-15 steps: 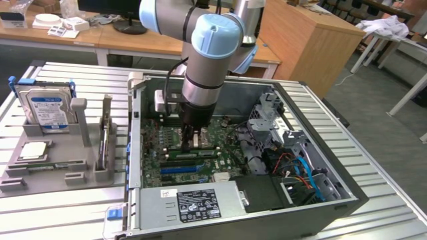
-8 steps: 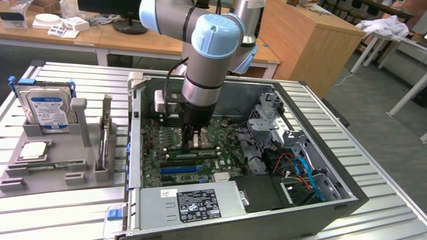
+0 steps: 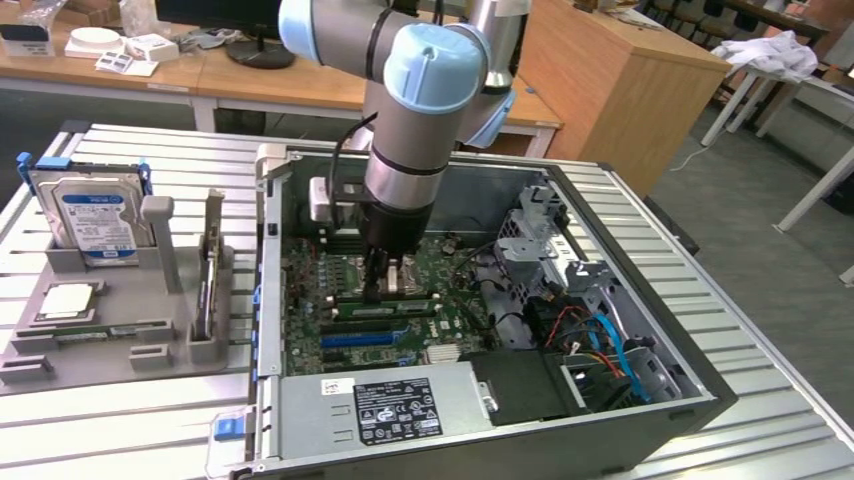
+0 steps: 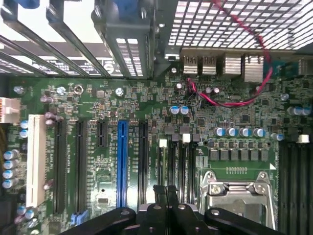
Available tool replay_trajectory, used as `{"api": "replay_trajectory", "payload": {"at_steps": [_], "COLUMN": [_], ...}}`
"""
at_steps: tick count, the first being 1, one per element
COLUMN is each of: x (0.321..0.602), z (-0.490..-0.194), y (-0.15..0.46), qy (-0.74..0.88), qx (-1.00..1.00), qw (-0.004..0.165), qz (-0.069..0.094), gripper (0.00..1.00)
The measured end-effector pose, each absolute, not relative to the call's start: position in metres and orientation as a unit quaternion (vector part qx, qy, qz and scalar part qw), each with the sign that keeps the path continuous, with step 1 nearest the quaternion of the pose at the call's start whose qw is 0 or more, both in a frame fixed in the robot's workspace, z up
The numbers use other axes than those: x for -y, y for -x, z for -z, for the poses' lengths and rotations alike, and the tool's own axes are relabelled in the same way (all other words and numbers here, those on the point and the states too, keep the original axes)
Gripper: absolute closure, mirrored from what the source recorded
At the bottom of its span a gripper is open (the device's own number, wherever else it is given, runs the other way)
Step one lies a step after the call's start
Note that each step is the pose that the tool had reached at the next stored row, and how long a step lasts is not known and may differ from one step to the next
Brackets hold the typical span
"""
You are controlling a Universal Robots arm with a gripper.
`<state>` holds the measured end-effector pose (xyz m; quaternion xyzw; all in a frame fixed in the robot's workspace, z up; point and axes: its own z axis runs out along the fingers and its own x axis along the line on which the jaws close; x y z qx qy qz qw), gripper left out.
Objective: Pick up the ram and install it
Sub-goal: 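Press down the ram until it locks into place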
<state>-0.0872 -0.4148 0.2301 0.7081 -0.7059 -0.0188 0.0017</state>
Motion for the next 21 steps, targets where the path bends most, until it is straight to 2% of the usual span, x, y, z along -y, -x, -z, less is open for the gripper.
{"api": "replay_trajectory", "payload": {"at_steps": [21], "x": [0.415], "z": [-0.316], "y": [0.087], "qy": [-0.708], "qx": [0.706], "qw": [0.002], "qz": [0.019], "gripper": [0.89]}}
